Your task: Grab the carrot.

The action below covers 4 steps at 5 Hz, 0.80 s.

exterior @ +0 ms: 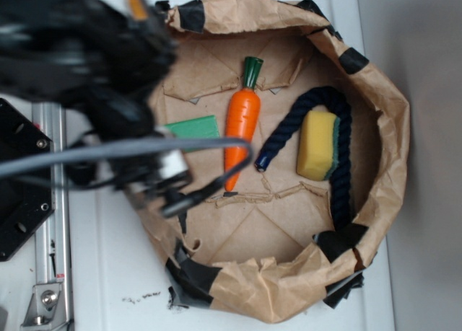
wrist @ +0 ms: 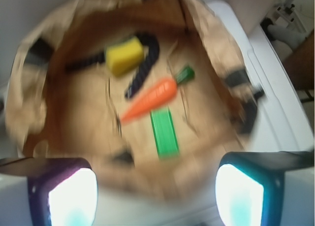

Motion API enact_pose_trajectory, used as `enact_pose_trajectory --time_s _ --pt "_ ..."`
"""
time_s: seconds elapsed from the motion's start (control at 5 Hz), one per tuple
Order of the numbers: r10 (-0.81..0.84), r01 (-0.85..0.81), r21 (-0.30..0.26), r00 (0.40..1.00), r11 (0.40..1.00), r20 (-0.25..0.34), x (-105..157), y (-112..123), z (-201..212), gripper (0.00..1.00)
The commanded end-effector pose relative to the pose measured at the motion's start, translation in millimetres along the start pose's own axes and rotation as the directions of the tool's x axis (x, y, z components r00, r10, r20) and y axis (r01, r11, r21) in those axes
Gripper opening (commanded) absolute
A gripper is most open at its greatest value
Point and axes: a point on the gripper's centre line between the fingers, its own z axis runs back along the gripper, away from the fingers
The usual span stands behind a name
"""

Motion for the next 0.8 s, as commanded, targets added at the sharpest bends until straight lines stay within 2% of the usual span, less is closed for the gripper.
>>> enact_pose_trajectory --time_s 0.0,0.2,0.6 --pt "0.047 -0.046 0.020 0.998 0.999 -0.046 40 5 -99 1.00" --pt "0.059 -0.050 0.066 0.989 0.997 -0.136 29 9 -142 1.00" --pt "0.059 -0.050 0.066 0.989 0.997 -0.136 29 9 -142 1.00"
